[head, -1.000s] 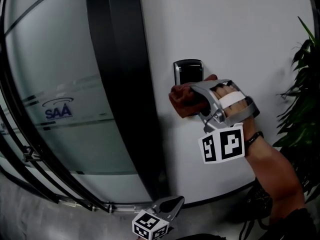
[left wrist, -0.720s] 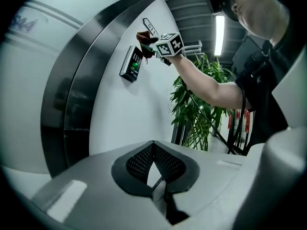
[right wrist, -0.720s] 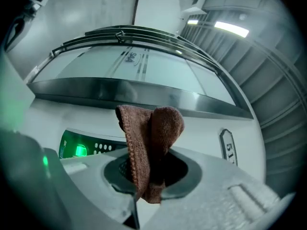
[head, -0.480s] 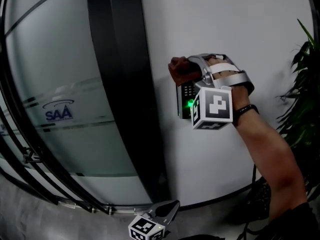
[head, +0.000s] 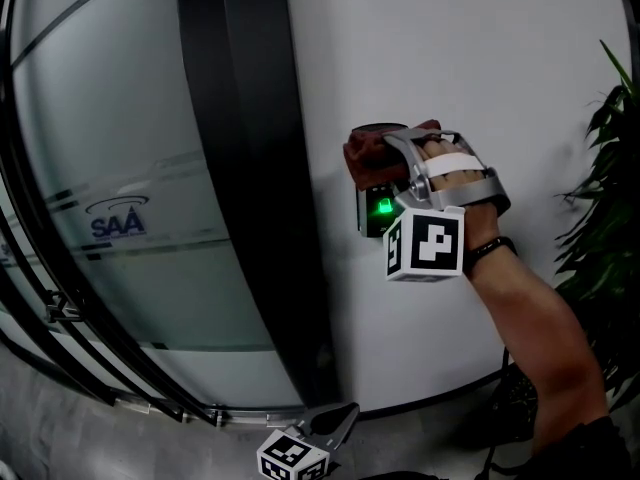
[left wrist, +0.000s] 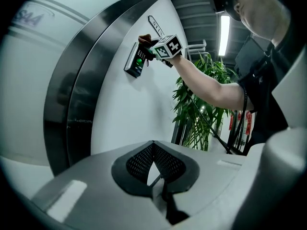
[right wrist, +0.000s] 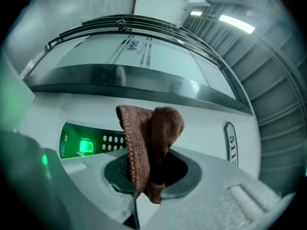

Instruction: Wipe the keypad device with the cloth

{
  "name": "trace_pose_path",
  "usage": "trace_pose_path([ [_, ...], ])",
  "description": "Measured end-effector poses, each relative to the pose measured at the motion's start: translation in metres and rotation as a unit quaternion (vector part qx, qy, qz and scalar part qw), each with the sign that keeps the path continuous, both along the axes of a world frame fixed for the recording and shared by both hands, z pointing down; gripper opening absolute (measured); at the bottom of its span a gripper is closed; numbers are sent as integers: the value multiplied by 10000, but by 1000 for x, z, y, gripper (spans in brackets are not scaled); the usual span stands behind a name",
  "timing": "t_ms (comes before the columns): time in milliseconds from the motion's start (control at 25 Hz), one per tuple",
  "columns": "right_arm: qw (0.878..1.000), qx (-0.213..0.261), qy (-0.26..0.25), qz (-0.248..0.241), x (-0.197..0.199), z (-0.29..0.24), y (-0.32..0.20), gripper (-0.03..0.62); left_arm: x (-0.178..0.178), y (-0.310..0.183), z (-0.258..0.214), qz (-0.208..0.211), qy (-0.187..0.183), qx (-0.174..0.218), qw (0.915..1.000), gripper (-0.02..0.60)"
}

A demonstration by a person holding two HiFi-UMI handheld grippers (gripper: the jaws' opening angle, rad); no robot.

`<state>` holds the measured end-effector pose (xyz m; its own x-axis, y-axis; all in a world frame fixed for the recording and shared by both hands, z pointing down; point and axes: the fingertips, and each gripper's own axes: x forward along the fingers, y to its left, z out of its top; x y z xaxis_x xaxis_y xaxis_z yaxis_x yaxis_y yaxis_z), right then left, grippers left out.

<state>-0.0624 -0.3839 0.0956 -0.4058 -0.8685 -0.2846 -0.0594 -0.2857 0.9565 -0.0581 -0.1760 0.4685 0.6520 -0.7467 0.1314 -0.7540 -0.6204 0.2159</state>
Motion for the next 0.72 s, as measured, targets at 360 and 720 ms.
trace_pose_path([
  [360, 9998, -185, 3, -31, 2, 22, 1, 55, -1, -1, 2, 7, 156, -63, 9999, 17],
  [720, 9994, -343, 20, -42, 4, 39, 1, 55, 0, 2, 1, 19, 166, -75, 9998, 17],
])
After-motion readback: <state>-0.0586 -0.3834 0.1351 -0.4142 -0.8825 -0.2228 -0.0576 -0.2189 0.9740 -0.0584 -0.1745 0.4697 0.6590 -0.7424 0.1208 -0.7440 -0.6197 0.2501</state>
